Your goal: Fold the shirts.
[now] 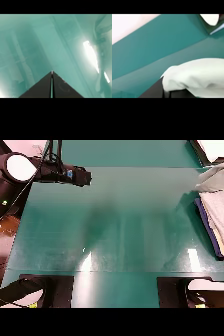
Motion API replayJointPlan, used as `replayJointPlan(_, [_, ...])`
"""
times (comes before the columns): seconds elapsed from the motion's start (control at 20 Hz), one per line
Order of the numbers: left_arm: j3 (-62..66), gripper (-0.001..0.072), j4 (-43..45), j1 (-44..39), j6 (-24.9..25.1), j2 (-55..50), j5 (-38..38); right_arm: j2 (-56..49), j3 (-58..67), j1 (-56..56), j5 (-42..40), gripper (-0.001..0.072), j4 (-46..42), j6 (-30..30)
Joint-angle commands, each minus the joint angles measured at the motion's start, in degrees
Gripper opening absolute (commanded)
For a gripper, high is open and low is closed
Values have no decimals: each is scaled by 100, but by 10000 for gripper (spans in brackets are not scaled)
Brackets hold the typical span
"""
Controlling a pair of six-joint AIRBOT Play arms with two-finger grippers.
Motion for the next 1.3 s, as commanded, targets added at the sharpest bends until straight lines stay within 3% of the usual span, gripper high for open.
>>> replayJointPlan(0.0, [-2, 30, -7, -2, 4, -2, -4, 142, 584, -247, 402, 8, 155, 109])
replayJointPlan(0.25, [-2, 30, 11, -2, 9, -2, -44, 863, -402, -649, 710, 9, -39, 133])
replayJointPlan(0.65, [-2, 31, 15, -2, 55, -2, -44, 2739, -3252, -1250, 1060, 12, -2590, 177])
replayJointPlan(0.75, [-2, 31, 15, -2, 55, -2, -44, 3069, -3751, -1377, 1172, 21, -3469, 433])
replayJointPlan(0.8, [-2, 30, 15, -2, 57, -2, -46, 3193, -3958, -1438, 1189, 120, -3891, 673])
replayJointPlan(0.85, [-2, 31, 15, -2, 59, -2, -50, 3300, -4162, -1517, 1226, 377, -4312, 885])
replayJointPlan(0.9, [-2, 31, 15, -2, 61, -2, -57, 3370, -4328, -1589, 1272, 590, -4575, 885])
replayJointPlan(0.95, [-2, 30, 15, -2, 87, -2, -57, 3388, -4439, -1650, 1322, 638, -4638, 905])
replayJointPlan(1.25, [-2, 31, 13, -2, 203, -2, -13, 3390, -4199, -726, 1298, 625, -3519, 984])
